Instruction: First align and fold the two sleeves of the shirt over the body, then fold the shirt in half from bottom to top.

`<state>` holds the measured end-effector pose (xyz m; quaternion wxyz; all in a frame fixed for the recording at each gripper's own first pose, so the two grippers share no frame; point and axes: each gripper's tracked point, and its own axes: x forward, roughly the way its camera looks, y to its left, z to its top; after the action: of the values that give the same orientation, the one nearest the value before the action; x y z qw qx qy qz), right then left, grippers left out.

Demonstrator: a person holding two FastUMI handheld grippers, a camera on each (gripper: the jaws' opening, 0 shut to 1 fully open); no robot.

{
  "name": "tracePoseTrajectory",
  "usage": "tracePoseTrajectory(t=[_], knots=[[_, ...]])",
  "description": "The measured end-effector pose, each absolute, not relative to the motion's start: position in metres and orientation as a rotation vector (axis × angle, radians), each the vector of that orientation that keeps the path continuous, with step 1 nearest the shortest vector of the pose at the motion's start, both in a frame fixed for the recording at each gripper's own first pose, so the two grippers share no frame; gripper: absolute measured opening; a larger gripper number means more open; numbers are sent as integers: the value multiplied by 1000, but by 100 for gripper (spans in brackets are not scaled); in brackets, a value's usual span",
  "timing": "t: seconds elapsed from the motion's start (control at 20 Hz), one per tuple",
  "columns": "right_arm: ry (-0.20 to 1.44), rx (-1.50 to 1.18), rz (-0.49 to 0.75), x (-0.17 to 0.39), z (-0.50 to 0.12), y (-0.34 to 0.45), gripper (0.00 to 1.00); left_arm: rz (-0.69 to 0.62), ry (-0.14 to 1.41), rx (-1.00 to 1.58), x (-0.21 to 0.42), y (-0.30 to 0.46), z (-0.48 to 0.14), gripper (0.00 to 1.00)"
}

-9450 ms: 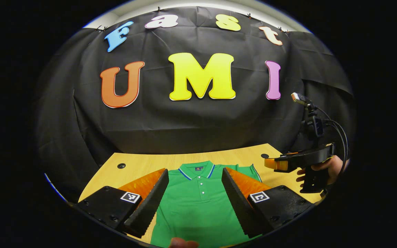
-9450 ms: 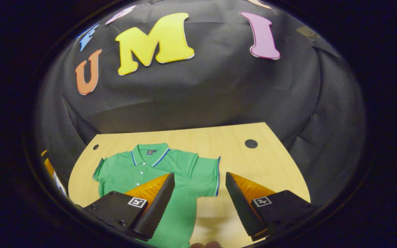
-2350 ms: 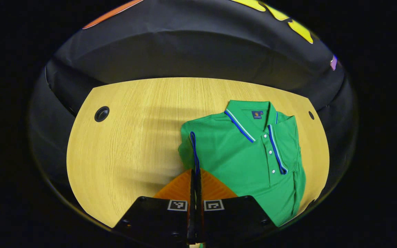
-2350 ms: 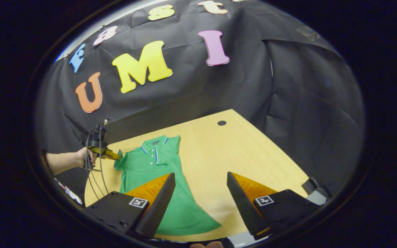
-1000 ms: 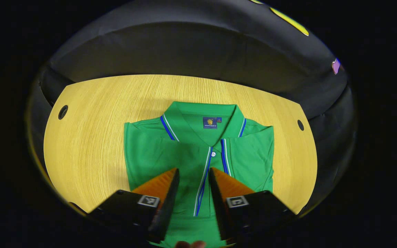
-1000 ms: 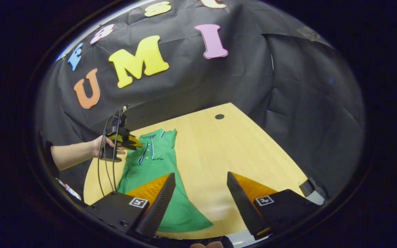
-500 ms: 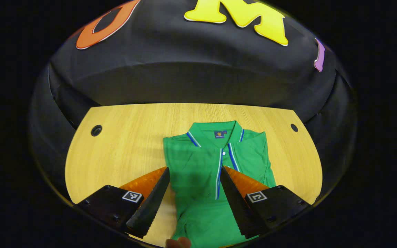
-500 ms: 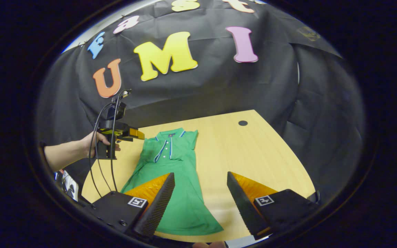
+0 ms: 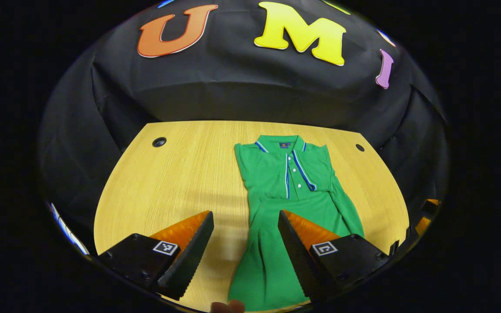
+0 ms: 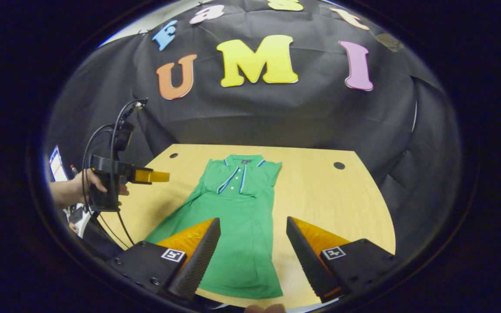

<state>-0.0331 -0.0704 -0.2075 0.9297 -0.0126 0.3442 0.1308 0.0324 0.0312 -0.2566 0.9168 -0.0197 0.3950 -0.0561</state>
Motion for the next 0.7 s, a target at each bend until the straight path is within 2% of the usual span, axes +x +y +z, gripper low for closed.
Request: tracePoseTrajectory(t=[0.05, 0.1, 0.15, 0.25, 0.3, 0.35, 0.6, 0.65, 0.7], knots=[[711, -47, 282, -36, -212, -69, 93, -110, 821, -35, 15, 39, -259, 96], [722, -74, 292, -41, -218, -71, 98, -110, 832, -31, -1, 44, -265, 96], [733, -103, 302, -45, -225, -73, 98, -112, 838, -31, -16, 48, -269, 100], [768, -142, 317, -58, -241, -79, 98, -129, 858, -36, -45, 50, -278, 96], [789, -146, 323, -65, -248, -83, 93, -138, 868, -36, -60, 52, -283, 96], [816, -152, 324, -72, -256, -87, 98, -149, 882, -27, -73, 52, -289, 96], [948, -164, 294, -107, -287, -121, 98, -260, 978, 96, -138, 56, -316, 96], [976, -172, 290, -115, -296, -127, 93, -276, 1006, 113, -151, 56, -323, 96], [1008, -176, 293, -125, -304, -131, 98, -291, 1037, 122, -165, 55, -331, 96]])
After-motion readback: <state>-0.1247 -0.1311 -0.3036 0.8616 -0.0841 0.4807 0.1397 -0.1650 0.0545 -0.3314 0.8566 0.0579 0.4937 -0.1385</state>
